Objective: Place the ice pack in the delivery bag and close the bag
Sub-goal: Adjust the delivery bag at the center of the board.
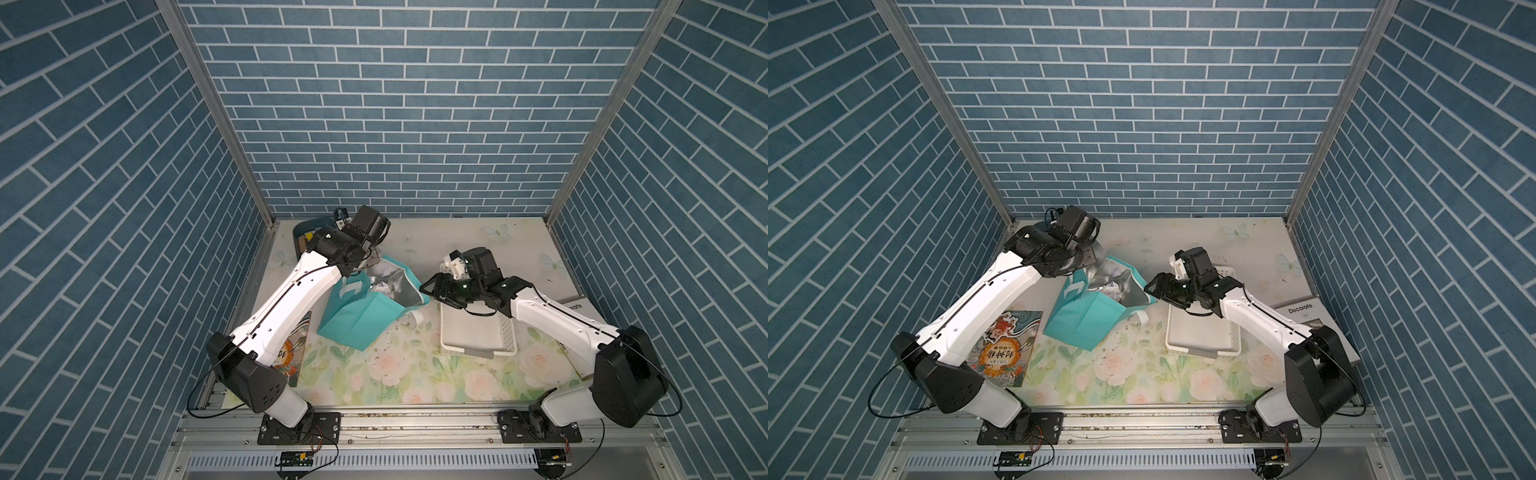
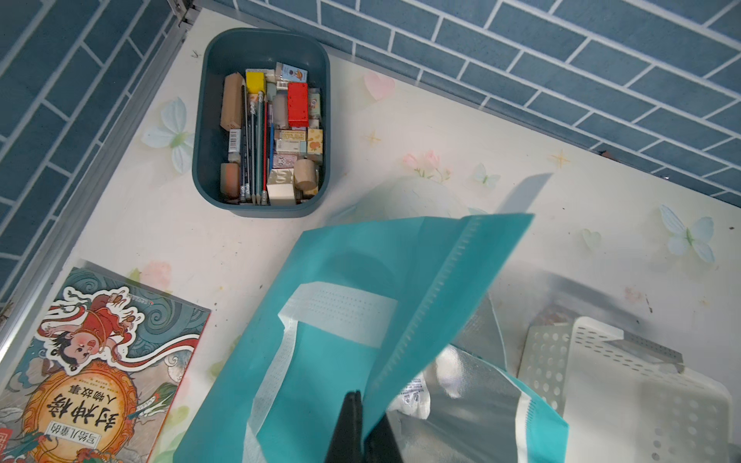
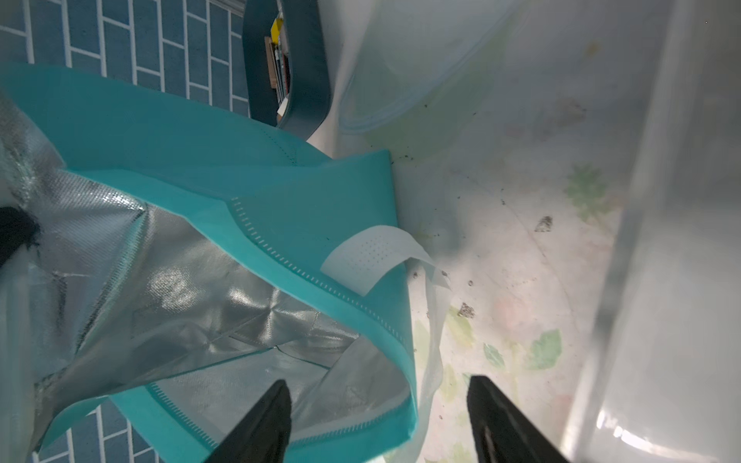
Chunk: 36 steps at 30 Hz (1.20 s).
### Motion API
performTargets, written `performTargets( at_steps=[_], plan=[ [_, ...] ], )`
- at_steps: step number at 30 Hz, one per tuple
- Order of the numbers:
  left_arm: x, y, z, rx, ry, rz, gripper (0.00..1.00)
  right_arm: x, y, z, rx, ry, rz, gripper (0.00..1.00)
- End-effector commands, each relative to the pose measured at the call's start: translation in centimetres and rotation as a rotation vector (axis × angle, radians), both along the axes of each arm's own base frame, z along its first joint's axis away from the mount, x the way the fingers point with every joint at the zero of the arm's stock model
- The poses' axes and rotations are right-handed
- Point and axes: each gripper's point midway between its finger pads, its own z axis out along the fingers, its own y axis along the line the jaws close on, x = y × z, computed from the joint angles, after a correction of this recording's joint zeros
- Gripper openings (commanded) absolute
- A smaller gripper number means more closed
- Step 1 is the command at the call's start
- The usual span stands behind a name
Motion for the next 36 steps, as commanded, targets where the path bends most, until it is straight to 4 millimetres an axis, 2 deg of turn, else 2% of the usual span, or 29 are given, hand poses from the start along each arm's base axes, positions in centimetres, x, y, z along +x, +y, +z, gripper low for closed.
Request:
performTargets(
  at_steps=[1, 4, 6, 7, 8, 10, 11, 17, 21, 23, 25, 32, 36],
  plan=[
    [-1.0, 1.5, -0.5, 0.041, 0.033, 0.025, 0.00, -0.5, 2.2, 0.8, 0.019, -0.029, 0.104, 0.74],
    [-1.1, 1.1, -0.6, 0.016, 0.029, 0.012, 0.00, -0.5, 3.5, 0.7, 0.017, -0.039, 0.139, 0.74],
    [-1.2, 0.9, -0.6, 0.004, 0.028, 0.005, 0.00, -0.4, 4.3, 0.6, 0.007, -0.046, 0.155, 0.68],
    [-1.2, 0.8, -0.6, 0.000, 0.029, 0.002, 0.00, -0.2, 4.5, 0.5, 0.002, -0.045, 0.157, 0.60],
    [-1.2, 0.8, -0.6, -0.004, 0.028, 0.001, 0.00, -0.1, 4.6, 0.5, -0.001, -0.045, 0.157, 0.47],
    [-1.1, 0.3, -0.4, -0.018, 0.027, -0.023, 0.00, 0.3, 4.8, 1.2, 0.008, -0.071, 0.149, 0.02],
    [-1.1, -0.2, -0.2, -0.038, 0.023, -0.050, 0.00, 0.4, 4.8, 2.1, 0.020, -0.093, 0.145, 0.00],
    [-0.2, -3.2, 2.4, -0.128, -0.033, -0.200, 0.00, 1.3, 5.1, 9.6, 0.110, -0.219, 0.104, 0.00],
    [0.4, -3.8, 4.1, -0.119, -0.078, -0.247, 0.00, 0.6, 4.7, 12.7, 0.103, -0.258, 0.076, 0.00],
    [0.7, -3.8, 4.4, -0.108, -0.085, -0.252, 0.00, 0.2, 4.2, 13.1, 0.084, -0.267, 0.068, 0.00],
    [0.9, -3.9, 4.1, -0.100, -0.075, -0.254, 0.00, -0.1, 3.8, 12.3, 0.064, -0.250, 0.062, 0.00],
    [0.7, -4.3, 0.3, -0.076, 0.024, -0.265, 0.00, -0.1, 4.0, 10.5, 0.037, -0.194, 0.063, 0.00],
    [0.8, -4.3, -0.6, -0.065, 0.045, -0.263, 0.00, -0.2, 4.2, 9.7, 0.032, -0.170, 0.073, 0.00]
  ],
)
